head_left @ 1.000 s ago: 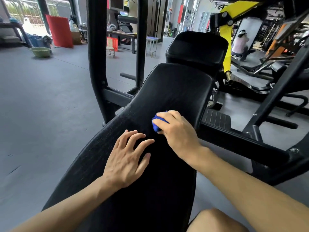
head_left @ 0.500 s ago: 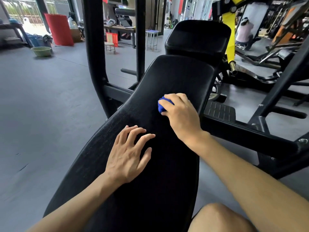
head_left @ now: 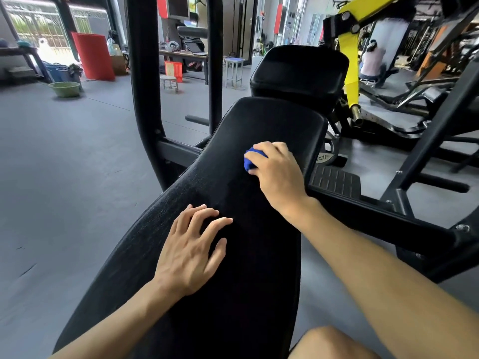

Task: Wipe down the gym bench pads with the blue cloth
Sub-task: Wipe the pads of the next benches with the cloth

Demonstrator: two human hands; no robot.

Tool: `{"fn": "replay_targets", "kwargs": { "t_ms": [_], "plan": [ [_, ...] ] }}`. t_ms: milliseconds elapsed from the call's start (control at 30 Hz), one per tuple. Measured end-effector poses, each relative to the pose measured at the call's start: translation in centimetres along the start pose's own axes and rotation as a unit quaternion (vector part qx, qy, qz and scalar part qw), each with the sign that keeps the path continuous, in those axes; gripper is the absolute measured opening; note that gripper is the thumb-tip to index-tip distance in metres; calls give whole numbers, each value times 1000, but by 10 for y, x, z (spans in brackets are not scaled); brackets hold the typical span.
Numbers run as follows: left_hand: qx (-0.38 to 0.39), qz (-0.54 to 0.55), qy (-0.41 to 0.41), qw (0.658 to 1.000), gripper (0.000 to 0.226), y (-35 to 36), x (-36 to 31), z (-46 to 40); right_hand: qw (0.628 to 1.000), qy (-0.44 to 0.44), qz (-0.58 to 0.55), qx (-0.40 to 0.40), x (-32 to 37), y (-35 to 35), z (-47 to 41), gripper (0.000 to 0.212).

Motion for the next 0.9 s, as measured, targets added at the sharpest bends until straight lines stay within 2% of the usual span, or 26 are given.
{"fn": "replay_targets", "kwargs": {
  "t_ms": [67,267,367,533,700,767,900],
  "plan": [
    [0,6,6,1000,43,0,0,1,1000,-14,4,9,-3,-3,0,33],
    [-13,8,0,1000,42,2,1,1,999,-30,35,-8,-41,-69,58,33],
    [-14,6,-1,1000,41,2,0,0,997,-50,53,-23,-29,-45,31,25],
    [-2,-4,5,1000,42,0,2,2,999,11,38,10,-1,17,-25,19],
    [-10,35,11,999,40,-4,8,0,1000,20,0,-6,0,-15,-4,21],
    [-32,56,-13,998,40,-11,21,-4,1000,-2,-19,4,19,-26,16,27],
    [-49,21,-62,997,45,-18,66,-10,993,-111,-32,38,65,-26,73,37]
  ]
}}
Point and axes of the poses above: each hand's wrist, its own z-axis away from the middle knuckle, its own y-axis out of the palm, x = y × z, the point moved 5 cm from there along -z, towards the middle knuckle, and after that the axes turned 10 degrees about -x, right-handed, at the moved point
